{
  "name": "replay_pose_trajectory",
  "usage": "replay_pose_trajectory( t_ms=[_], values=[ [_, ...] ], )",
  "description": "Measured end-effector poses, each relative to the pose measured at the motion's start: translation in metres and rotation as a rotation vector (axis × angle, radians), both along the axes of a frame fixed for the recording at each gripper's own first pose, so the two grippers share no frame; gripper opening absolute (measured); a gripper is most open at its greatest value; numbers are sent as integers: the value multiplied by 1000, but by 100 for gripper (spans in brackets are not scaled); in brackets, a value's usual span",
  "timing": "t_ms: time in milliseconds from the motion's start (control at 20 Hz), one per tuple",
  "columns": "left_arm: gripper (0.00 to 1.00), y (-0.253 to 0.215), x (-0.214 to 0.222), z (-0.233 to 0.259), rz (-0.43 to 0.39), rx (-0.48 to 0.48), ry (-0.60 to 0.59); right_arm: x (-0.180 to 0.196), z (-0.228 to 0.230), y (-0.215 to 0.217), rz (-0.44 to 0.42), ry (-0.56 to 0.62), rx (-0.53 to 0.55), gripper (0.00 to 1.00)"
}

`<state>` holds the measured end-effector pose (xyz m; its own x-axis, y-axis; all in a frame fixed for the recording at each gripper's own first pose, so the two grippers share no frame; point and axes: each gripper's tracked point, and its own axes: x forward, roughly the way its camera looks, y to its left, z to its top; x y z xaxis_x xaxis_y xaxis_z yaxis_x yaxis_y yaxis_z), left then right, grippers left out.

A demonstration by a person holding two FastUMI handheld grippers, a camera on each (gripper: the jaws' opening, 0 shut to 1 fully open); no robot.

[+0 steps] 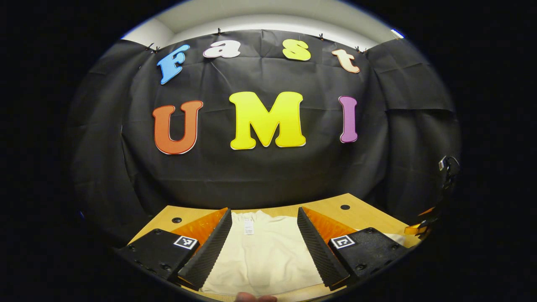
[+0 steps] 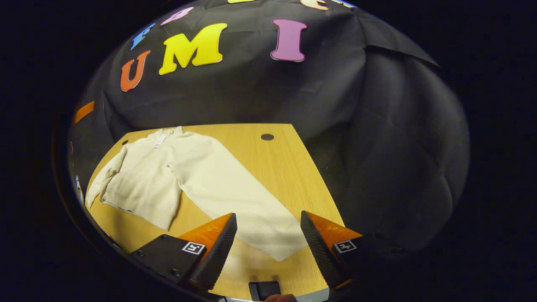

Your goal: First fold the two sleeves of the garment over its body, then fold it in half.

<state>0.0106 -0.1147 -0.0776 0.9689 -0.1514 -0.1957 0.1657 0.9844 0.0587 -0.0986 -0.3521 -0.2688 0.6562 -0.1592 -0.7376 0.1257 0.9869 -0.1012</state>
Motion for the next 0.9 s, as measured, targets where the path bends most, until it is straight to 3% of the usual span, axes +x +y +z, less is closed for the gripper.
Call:
replay_pose_trajectory(
  t_ms=[450,900],
  values=[
    [99,12,-2,-8,50,48,22,-27,-78,-30,34,228,0,94],
    [99,15,-2,-12,76,64,29,-34,-108,-42,-18,307,98,95]
  ],
)
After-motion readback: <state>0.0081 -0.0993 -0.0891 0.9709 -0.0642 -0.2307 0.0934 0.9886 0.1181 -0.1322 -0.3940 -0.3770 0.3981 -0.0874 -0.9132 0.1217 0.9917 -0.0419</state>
